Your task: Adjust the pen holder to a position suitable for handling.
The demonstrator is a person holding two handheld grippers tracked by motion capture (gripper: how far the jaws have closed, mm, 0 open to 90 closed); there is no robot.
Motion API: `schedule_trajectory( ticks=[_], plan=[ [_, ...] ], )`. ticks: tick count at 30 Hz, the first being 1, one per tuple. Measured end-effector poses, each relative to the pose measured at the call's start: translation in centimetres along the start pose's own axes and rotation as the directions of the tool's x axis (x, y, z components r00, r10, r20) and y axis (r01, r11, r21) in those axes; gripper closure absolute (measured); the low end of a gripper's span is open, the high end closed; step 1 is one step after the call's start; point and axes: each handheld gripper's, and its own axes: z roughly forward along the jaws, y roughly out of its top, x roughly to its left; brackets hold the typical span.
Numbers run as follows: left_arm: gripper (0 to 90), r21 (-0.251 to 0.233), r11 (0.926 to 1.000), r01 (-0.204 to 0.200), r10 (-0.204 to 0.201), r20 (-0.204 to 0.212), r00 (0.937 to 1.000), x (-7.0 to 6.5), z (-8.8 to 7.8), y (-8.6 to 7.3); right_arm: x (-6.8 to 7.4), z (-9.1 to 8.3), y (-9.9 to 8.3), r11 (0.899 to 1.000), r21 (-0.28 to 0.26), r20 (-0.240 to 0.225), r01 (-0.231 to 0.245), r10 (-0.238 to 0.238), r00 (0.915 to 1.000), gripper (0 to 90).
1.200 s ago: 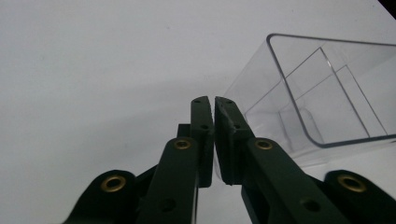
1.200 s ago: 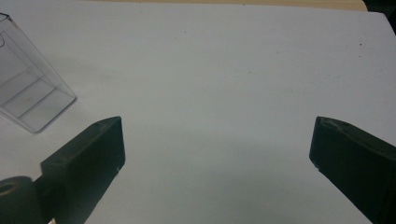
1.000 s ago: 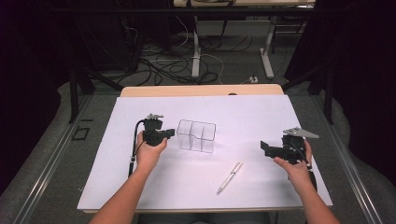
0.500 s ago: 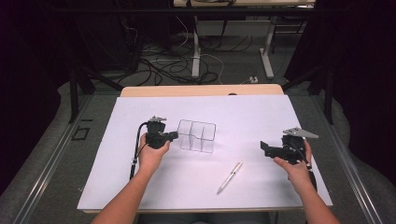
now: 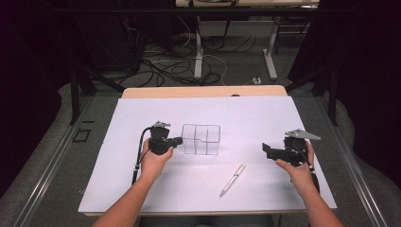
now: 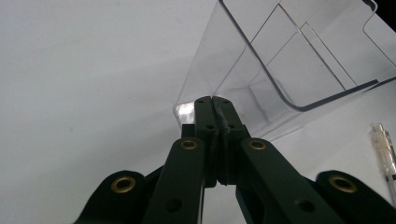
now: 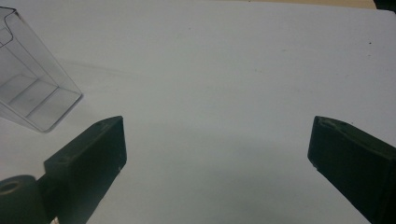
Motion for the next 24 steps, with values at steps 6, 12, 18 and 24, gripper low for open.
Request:
schedule_trajectory(
  ticks=[6, 12, 18, 24],
  plan=[
    [90.0, -0.001, 1.0, 0.005, -0.005, 0.011, 0.9999, -0.41, 0.07, -0.2, 0.1, -0.01, -0.01, 1.0, 0.0, -0.004, -0.002, 0.002, 1.0, 4.2],
    [90.0, 0.004, 0.9999, -0.01, 0.01, 0.024, 0.9997, -0.82, 0.14, -0.3, 0.13, 0.02, -0.01, 1.0, 0.0, -0.007, 0.007, -0.007, 0.9999, 4.6],
    [90.0, 0.012, 0.9999, -0.011, 0.011, 0.031, 0.9995, -0.86, 0.02, -0.3, 0.26, -0.05, 0.06, 1.0, 0.0, -0.013, 0.009, -0.009, 0.9999, 7.0],
    [87.9, 0.003, 0.9999, -0.01, 0.01, 0.021, 0.9997, -0.72, -0.12, -0.26, 0.41, -0.23, 0.22, 0.998, -0.001, -0.01, 0.061, -0.061, 0.9981, 13.7]
  ],
)
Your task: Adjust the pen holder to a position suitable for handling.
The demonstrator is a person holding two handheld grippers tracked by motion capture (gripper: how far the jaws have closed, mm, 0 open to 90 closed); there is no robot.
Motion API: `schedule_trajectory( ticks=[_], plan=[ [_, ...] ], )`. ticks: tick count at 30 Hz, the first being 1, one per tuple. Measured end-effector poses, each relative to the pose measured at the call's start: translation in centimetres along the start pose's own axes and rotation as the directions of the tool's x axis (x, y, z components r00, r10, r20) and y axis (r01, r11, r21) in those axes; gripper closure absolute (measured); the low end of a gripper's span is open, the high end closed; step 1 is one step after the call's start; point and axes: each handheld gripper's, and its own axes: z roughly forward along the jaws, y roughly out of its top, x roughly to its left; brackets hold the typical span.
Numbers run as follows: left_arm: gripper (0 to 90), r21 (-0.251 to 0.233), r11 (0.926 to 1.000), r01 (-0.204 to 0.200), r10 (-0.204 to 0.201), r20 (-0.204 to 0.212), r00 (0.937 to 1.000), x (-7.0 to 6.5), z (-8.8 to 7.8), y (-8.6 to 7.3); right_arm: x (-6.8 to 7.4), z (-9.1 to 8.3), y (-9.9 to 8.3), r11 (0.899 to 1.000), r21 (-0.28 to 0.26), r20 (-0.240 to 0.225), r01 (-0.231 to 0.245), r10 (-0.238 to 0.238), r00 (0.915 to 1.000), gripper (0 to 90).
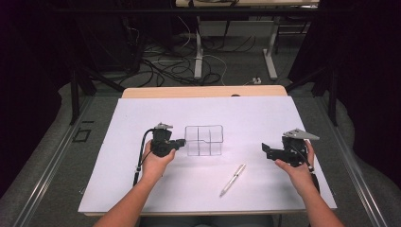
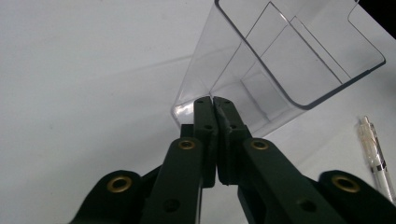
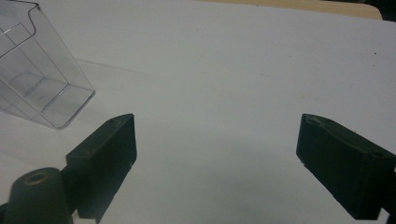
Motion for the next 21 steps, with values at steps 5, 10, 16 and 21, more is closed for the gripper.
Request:
schedule_trajectory(
  ticks=[5, 10, 16, 21],
  plan=[
    [83.4, -0.008, 1.0, 0.0, 0.0, -0.008, 1.0, 0.3, -0.6, 0.0, 0.4, 0.0, 0.1, 0.999, 0.001, -0.012, 0.039, -0.039, 0.9992, 16.2],
    [75.7, -0.032, 0.9995, 0.0, 0.0, -0.012, 0.9999, 0.7, -1.4, -0.1, 0.7, 0.0, 0.2, 0.996, 0.006, -0.023, 0.089, -0.089, 0.9957, 20.5],
    [68.0, -0.048, 0.9988, 0.003, -0.003, -0.007, 1.0, 1.1, -2.1, -0.1, 1.2, 0.0, 0.3, 0.991, 0.005, -0.043, 0.132, -0.132, 0.9904, 25.2],
    [60.4, -0.055, 0.9984, -0.005, 0.005, -0.008, 1.0, 1.0, -2.4, -0.2, 1.5, 0.1, 0.4, 0.987, 0.01, -0.06, 0.159, -0.158, 0.9856, 26.8]
  ],
)
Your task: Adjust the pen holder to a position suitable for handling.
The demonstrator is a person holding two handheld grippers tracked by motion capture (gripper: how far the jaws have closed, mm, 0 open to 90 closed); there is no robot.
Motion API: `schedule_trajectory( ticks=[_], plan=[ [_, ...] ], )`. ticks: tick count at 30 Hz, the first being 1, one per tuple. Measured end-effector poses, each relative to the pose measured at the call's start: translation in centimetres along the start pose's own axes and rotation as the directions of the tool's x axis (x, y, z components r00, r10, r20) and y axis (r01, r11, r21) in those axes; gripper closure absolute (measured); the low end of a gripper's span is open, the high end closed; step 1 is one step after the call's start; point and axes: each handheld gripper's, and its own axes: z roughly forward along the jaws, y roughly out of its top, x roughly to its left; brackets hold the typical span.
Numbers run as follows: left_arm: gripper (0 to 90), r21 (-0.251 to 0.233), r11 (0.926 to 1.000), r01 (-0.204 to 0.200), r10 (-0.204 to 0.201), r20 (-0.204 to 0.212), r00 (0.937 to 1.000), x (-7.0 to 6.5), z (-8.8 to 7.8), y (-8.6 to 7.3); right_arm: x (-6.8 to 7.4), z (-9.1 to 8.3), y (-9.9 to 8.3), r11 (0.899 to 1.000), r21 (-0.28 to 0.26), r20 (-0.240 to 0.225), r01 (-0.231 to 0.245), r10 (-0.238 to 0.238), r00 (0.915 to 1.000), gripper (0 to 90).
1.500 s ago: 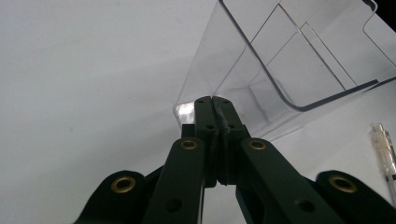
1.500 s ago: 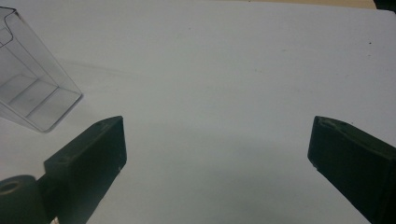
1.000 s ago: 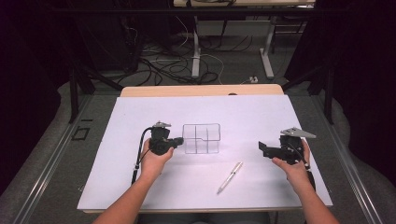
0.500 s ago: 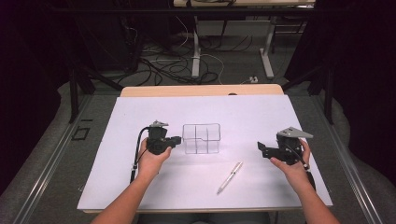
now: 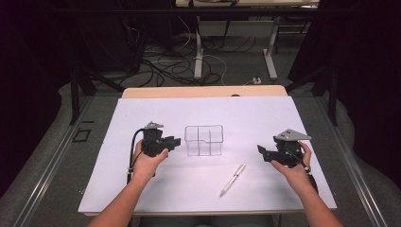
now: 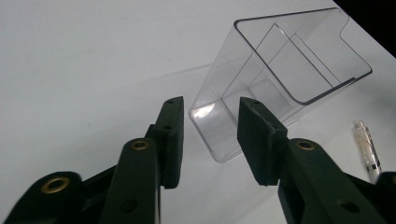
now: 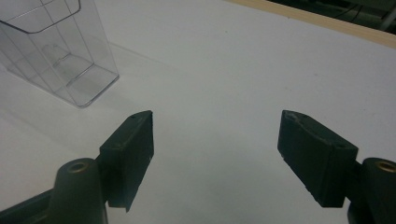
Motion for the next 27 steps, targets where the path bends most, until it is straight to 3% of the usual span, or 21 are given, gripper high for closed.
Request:
schedule_trajectory(
  ticks=[5, 9, 14, 15, 19, 21, 24, 27],
  plan=[
    [50.3, -0.005, 0.9998, -0.02, 0.02, -0.009, 0.9998, -0.1, -0.2, -0.3, 0.6, 0.1, 0.2, 1.0, 0.008, -0.028, 0.013, -0.013, 0.9995, 28.3],
    [42.9, 0.0, 0.9991, -0.042, 0.042, -0.025, 0.9988, 0.0, -0.7, -0.5, 0.9, 0.1, 0.3, 0.999, -0.002, -0.033, 0.051, -0.051, 0.9982, 28.7],
    [34.2, -0.026, 0.9975, -0.066, 0.064, -0.048, 0.9968, 0.1, -1.3, -0.8, 1.2, 0.1, 0.3, 0.997, -0.015, -0.052, 0.072, -0.073, 0.996, 29.9],
    [31.7, -0.025, 0.9961, -0.084, 0.083, -0.049, 0.9953, 0.2, -1.5, -0.8, 1.3, 0.0, 0.3, 0.997, -0.005, -0.057, 0.077, -0.077, 0.9954, 30.2],
    [25.2, -0.039, 0.9946, -0.096, 0.094, -0.05, 0.9944, 0.8, -2.0, -1.1, 1.6, 0.2, 0.4, 0.994, -0.008, -0.068, 0.108, -0.108, 0.9918, 30.2],
    [22.6, -0.038, 0.9946, -0.096, 0.094, -0.059, 0.9938, 1.1, -2.2, -1.3, 1.9, 0.2, 0.4, 0.994, 0.011, -0.076, 0.105, -0.104, 0.9917, 29.7],
    [21.0, -0.03, 0.9927, -0.117, 0.114, -0.079, 0.9903, 1.3, -2.6, -1.6, 2.3, 0.4, 0.3, 0.988, 0.032, -0.074, 0.151, -0.149, 0.9861, 27.2],
    [20.2, -0.028, 0.9935, -0.11, 0.108, -0.088, 0.9903, 1.3, -2.8, -2.1, 2.7, 0.7, 0.3, 0.982, 0.061, -0.08, 0.178, -0.173, 0.9817, 21.1]
  ],
)
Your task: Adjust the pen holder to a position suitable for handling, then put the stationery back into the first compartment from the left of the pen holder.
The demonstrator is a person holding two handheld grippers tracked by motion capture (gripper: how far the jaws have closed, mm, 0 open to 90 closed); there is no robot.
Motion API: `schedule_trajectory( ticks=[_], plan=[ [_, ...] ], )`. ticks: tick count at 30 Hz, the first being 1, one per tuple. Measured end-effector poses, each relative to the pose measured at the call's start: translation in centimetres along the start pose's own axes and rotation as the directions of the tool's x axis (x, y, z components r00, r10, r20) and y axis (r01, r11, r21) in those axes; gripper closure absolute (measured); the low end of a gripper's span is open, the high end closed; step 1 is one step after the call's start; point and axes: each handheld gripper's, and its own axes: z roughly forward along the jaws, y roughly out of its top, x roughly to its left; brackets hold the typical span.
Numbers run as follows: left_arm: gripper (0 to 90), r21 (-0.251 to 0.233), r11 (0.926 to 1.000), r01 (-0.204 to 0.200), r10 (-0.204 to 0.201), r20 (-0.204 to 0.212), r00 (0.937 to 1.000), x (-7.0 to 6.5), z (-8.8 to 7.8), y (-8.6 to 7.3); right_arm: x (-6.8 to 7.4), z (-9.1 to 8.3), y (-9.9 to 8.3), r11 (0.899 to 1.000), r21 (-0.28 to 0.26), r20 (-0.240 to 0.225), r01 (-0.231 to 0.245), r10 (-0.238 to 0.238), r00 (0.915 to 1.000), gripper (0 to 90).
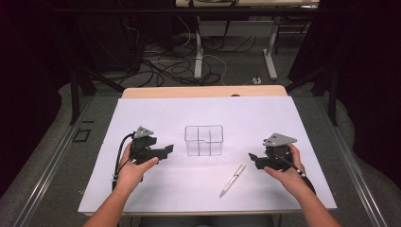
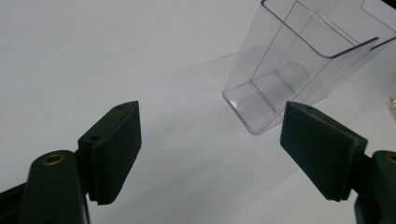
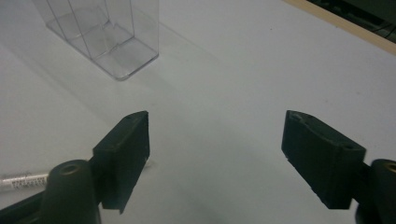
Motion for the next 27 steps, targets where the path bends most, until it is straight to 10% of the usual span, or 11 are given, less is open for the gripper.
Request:
schedule_trajectory(
  ticks=[18, 23, 27],
  plan=[
    [0.1, -0.057, 0.9977, 0.037, -0.04, -0.046, 0.9981, 1.4, -0.6, -0.9, 1.7, 0.8, 1.4, 0.982, 0.098, -0.085, 0.16, -0.152, 0.9847, 15.5],
    [0.1, -0.065, 0.9967, 0.05, -0.053, -0.054, 0.9971, 2.1, -0.8, -1.1, 2.3, 0.8, 2.3, 0.945, 0.128, -0.121, 0.302, -0.287, 0.9502, 22.9],
    [0.1, -0.076, 0.9957, 0.053, -0.058, -0.07, 0.9959, 2.2, -0.9, -1.2, 2.9, 0.9, 3.1, 0.896, 0.139, -0.161, 0.422, -0.4, 0.9023, 31.7]
  ],
)
